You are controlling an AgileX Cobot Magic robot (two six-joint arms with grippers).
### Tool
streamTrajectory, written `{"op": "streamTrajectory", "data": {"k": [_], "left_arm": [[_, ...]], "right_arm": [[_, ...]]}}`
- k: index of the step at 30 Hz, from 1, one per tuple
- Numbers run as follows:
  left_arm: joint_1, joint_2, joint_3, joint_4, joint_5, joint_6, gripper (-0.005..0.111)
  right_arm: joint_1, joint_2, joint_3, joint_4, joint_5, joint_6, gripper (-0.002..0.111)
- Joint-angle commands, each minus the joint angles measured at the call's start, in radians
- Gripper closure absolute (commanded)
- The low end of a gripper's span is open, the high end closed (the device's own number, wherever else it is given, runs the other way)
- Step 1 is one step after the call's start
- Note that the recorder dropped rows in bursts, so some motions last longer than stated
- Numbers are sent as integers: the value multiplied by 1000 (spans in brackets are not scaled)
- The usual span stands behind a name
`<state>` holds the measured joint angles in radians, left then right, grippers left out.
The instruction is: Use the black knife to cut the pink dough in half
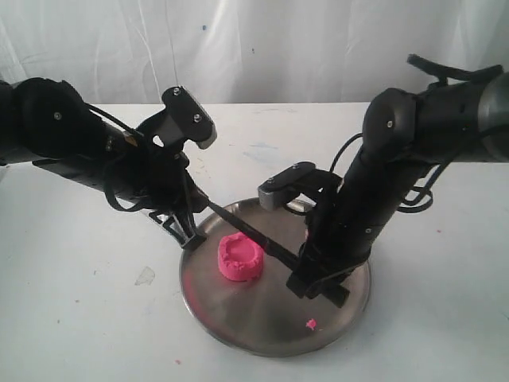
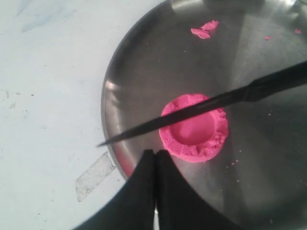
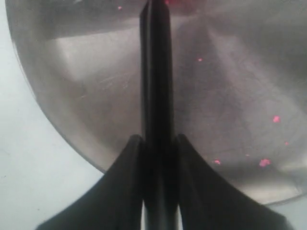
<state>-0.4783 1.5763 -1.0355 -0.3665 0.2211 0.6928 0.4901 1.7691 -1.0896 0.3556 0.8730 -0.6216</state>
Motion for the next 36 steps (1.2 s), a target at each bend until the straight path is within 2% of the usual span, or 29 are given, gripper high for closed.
{"op": "streamTrajectory", "data": {"k": [1, 7, 21, 26, 36], "left_arm": [[-1, -9, -3, -7, 1, -6, 107], [-3, 19, -3, -82, -13, -10, 107], [-3, 154, -3, -82, -42, -10, 107], [-3, 158, -3, -82, -80, -10, 107], [-3, 158, -3, -82, -144, -10, 107]], "right_arm": [[27, 13, -32, -16, 20, 4, 108], [32, 26, -32, -21, 21, 4, 108], [32, 61, -32, -59, 42, 12, 108], [32, 61, -32, -153, 7, 110, 108], [36, 73, -26, -144, 0, 110, 108]]}}
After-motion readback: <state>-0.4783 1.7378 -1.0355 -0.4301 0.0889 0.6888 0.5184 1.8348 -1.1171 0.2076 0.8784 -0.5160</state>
